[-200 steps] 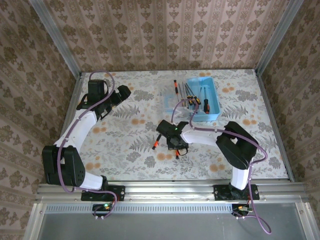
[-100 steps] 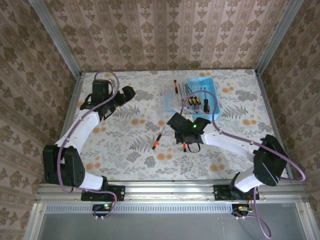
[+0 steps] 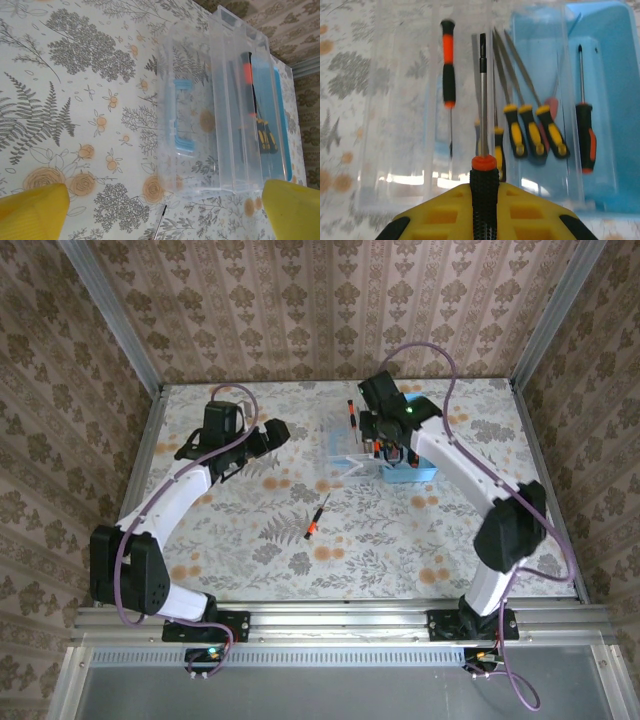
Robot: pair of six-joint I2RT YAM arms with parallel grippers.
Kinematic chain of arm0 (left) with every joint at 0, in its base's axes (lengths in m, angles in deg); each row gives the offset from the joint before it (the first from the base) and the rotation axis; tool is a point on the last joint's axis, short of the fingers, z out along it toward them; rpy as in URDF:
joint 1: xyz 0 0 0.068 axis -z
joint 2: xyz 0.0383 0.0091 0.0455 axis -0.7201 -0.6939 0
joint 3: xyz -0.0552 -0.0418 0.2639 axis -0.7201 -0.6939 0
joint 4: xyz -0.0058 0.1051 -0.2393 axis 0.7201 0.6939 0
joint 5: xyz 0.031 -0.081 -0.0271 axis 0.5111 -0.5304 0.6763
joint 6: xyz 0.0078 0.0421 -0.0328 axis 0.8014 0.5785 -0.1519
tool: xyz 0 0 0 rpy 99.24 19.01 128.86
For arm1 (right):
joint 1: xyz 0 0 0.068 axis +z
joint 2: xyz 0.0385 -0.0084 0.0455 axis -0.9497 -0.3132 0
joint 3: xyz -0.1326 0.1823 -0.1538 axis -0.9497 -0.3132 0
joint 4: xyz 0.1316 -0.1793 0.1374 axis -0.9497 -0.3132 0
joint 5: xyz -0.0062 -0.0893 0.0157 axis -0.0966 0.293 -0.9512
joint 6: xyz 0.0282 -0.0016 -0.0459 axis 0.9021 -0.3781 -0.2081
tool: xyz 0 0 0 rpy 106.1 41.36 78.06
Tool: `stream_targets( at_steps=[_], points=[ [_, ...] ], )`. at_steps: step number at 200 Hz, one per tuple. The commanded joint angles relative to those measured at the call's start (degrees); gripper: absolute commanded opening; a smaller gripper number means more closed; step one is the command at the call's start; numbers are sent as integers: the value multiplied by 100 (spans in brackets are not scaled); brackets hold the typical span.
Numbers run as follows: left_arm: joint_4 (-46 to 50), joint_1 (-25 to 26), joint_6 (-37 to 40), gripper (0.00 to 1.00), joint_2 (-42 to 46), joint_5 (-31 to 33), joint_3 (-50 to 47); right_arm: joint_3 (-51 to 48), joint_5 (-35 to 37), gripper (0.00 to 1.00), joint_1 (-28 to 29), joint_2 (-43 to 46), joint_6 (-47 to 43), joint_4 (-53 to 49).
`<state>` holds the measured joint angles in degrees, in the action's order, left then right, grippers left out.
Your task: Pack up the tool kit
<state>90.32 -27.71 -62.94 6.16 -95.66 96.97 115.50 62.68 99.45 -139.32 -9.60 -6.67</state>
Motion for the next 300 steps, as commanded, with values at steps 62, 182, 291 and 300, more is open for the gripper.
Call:
stream_targets(
  at_steps=[62,182,291,300],
  points=[
    [103,39,165,100,-46,-32,173,2552,-518,15,-287,-2093,-702,-641],
    [110,11,169,100,-26,-54,186,3005,-2072,15,-274,-2654,5,-585],
    [121,3,181,100,-47,-46,195,3429,-2344,29,-294,-2960,-47,-861],
    [121,7,183,100,-47,-46,190,3445,-2349,30,-292,-2909,-44,-857]
  ],
)
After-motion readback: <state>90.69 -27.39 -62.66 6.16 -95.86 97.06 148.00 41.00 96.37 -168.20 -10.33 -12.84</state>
